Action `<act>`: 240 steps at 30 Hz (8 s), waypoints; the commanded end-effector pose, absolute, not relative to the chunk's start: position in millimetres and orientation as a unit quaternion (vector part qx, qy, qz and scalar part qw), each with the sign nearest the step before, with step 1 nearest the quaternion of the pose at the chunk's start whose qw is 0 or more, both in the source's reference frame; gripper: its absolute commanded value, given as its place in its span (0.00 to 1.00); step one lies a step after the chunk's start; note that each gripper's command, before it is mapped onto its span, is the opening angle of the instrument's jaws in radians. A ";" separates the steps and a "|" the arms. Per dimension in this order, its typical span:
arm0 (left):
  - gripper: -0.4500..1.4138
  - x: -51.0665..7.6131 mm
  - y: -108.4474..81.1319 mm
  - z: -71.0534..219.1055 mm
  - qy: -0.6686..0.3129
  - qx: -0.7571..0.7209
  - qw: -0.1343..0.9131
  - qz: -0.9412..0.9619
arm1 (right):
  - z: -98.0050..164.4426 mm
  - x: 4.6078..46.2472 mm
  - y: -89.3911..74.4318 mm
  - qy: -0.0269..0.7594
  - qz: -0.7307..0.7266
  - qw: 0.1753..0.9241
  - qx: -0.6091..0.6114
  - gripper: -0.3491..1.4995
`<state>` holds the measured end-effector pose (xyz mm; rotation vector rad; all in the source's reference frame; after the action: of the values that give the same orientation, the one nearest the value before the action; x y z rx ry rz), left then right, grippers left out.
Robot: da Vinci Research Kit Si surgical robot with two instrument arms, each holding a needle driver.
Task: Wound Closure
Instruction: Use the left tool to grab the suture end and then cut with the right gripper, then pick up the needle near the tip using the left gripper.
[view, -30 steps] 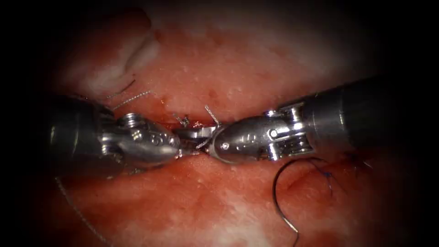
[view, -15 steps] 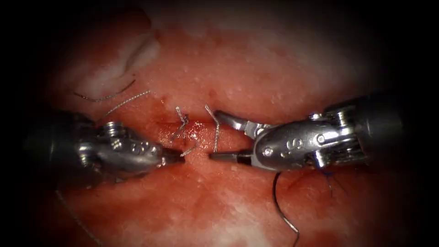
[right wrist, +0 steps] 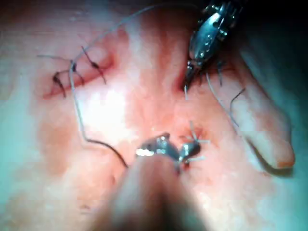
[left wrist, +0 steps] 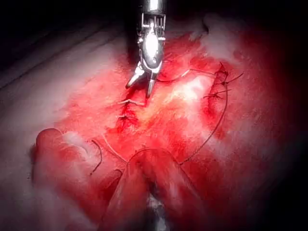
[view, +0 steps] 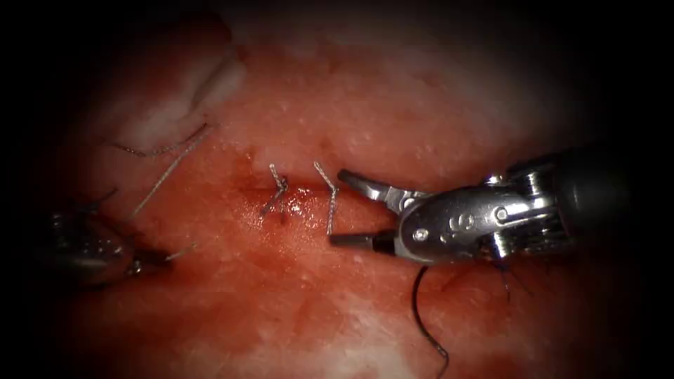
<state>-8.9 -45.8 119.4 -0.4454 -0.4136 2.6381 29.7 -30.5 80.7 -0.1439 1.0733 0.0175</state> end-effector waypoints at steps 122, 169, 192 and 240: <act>0.60 -24.5 -39.6 114.3 -0.218 -0.539 0.164 0.797 | 76.4 18.2 -25.2 0.481 0.113 0.865 -0.088 0.84; 0.53 -34.9 -42.2 127.5 -0.276 -0.432 -0.280 0.812 | 77.8 20.1 -26.5 0.489 0.106 0.862 -0.084 0.84; 0.51 -36.2 -39.2 127.1 -0.255 -0.429 -0.255 0.828 | 78.4 20.3 -26.7 0.489 0.108 0.862 -0.085 0.84; 0.49 -37.9 -40.3 127.6 -0.238 -0.465 -0.380 0.763 | 79.3 16.0 -25.6 0.473 0.128 0.867 -0.092 0.84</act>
<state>-37.4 -40.3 127.1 -1.9562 -1.0291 3.2464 15.4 -25.2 78.9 -0.1925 0.9887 0.2676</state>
